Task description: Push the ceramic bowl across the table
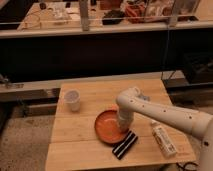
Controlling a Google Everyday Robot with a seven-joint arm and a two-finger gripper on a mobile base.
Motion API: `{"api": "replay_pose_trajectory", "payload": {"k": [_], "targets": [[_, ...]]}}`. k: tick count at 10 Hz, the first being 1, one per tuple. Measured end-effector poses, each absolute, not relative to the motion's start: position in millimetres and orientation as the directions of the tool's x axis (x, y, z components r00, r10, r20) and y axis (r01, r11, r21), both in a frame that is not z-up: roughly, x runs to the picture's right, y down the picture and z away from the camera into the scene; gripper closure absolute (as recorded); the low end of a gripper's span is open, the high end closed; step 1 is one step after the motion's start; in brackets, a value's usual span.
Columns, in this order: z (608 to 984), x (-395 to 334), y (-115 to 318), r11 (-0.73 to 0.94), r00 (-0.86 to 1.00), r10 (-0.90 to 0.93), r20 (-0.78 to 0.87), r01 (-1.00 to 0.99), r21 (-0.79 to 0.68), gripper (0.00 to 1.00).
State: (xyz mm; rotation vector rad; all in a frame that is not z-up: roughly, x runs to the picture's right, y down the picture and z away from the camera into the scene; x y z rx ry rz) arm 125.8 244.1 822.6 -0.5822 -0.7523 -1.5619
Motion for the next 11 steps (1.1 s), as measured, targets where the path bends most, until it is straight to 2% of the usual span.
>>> {"api": "replay_pose_trajectory", "payload": {"k": [6, 9, 11], "targets": [[802.3, 270.8, 243.6, 0.039, 0.024, -0.664, 0.748, 0.999, 0.002, 0.99], [796.0, 296.1, 235.9, 0.035, 0.006, -0.675, 0.738, 0.999, 0.023, 0.99], [788.0, 284.8, 225.3, 0.027, -0.02, -0.69, 0.723, 0.998, 0.054, 0.99]]}}
